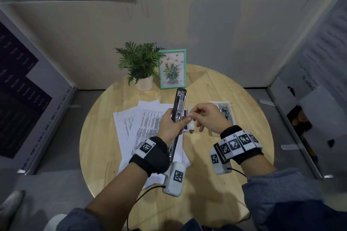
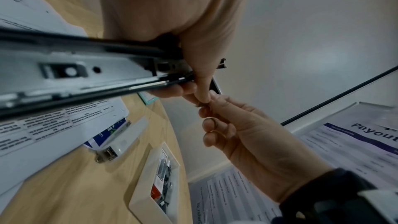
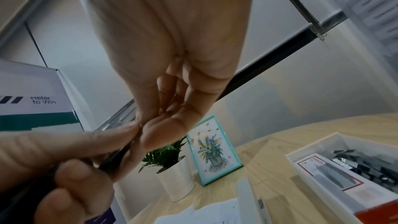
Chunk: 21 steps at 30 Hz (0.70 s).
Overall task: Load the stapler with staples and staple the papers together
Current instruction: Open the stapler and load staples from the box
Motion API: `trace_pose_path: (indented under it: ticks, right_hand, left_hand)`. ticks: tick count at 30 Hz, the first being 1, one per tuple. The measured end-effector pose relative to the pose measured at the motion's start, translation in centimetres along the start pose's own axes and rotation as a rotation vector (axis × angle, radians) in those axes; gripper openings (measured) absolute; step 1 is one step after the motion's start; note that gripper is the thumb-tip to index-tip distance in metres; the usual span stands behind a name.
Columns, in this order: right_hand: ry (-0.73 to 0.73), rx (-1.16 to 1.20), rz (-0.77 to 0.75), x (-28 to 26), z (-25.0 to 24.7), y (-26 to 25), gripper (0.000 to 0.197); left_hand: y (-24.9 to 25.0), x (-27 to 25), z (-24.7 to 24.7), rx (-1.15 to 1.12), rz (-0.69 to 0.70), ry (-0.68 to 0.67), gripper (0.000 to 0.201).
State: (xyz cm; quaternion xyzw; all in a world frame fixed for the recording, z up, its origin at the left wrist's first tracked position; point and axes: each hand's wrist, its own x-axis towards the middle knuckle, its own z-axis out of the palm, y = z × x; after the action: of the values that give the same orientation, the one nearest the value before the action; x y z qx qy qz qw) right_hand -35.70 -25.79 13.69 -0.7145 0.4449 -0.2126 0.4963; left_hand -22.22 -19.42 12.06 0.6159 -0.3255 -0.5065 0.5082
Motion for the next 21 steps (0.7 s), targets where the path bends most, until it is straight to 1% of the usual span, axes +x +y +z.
trace_pose_path:
  ticks: [2, 5, 7, 10, 12, 16, 21]
  right_hand:
    - [0.032, -0.006, -0.016, 0.1, -0.2, -0.3, 0.012]
    - [0.219, -0.066, -0.125, 0.3, -0.9, -1.1, 0.013]
    - [0.304, -0.044, -0.22, 0.6, -1.4, -1.9, 0.012]
    - [0.303, -0.005, -0.275, 1.3, -1.5, -2.7, 0.009]
    - [0.287, -0.063, -0.293, 1.9, -1.4, -2.8, 0.008]
    - [0.254, -0.151, -0.296, 2.4, -1.3, -2.6, 0.01]
    - [0.253, -0.214, -0.304, 2.3, -1.2, -2.5, 0.011]
  left_hand:
    - [0.0, -0.1, 0.1, -0.012, 0.001, -0.001, 0.022]
    - [-0.1, -0.2, 0.1, -0.016, -0.012, 0.002, 0.018]
    - [-0.1, -0.2, 0.1, 0.009, -0.026, -0.001, 0.015]
    - [0.2, -0.2, 0.5, 0.037, -0.053, 0.009, 0.023]
    - [0.3, -0.3, 0.8, 0.053, -0.062, 0.013, 0.029]
    - [0.6, -0.5, 1.2, 0.073, -0.054, 0.005, 0.026]
    - [0.7, -0.5, 1.4, 0.095, -0.026, -0.006, 0.023]
